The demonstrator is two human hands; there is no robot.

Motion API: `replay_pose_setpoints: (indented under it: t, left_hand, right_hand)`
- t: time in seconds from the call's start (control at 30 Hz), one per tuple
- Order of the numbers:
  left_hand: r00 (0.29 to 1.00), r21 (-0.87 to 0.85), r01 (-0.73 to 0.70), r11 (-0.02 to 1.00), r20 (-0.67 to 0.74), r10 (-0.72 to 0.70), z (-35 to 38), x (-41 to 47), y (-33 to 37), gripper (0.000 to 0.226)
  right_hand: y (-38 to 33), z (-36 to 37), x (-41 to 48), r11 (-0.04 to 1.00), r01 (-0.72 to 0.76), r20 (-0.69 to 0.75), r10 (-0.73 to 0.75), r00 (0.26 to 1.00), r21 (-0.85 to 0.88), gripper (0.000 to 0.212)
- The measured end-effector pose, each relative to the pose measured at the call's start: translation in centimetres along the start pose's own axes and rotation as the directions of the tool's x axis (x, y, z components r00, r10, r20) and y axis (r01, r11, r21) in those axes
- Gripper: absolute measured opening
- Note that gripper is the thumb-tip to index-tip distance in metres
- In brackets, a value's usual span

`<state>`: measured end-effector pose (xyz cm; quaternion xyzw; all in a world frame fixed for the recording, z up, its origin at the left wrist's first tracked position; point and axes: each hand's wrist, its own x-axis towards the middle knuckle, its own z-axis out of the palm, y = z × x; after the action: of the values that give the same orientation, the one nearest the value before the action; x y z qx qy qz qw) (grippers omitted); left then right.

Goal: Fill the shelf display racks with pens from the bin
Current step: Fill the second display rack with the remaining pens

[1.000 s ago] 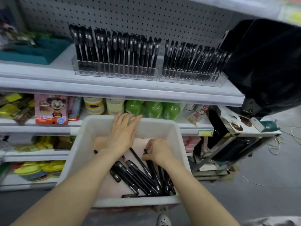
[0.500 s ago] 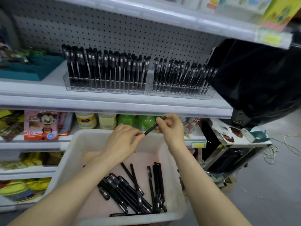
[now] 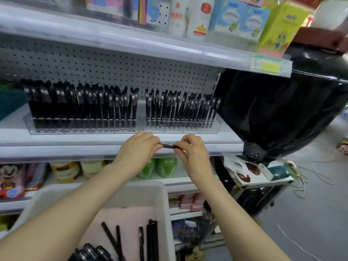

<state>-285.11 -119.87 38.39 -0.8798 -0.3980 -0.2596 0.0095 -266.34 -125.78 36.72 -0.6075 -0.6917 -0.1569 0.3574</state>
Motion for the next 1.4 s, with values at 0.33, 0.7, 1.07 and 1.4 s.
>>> replay_pose_setpoints:
  t: [0.33,0.7,1.07,1.4]
  left_hand:
    - [0.998,0.084,-0.004,0.996,-0.063,0.01,3.4,7.3,2.5,0.046]
    - [0.986,0.19,0.069,0.979,-0.161,-0.039,5.9,8.3,2.3,0.044]
    - [0.973,0.164,0.11,0.98,-0.22,-0.072,6.9,8.3,2.4,0.043]
    - [0.969,0.155,0.113,0.981,-0.236,-0.074,7.2,8.2,2.5,0.045]
  right_hand:
    - [8.9,-4.8,4.3,0.848,-0.454,-0.072,0.489,0.87,0.275,0.015]
    - [12.5,-3.5,11.6,0.838,-0.485,-0.082,0.517,0.852,0.249,0.023]
    - [13.9,-2.4,12.1,0.826,-0.525,-0.034,0.542,0.84,0.205,0.025]
    - [13.8,-0.7,10.6,0.858,-0.51,0.063,0.506,0.86,0.071,0.017]
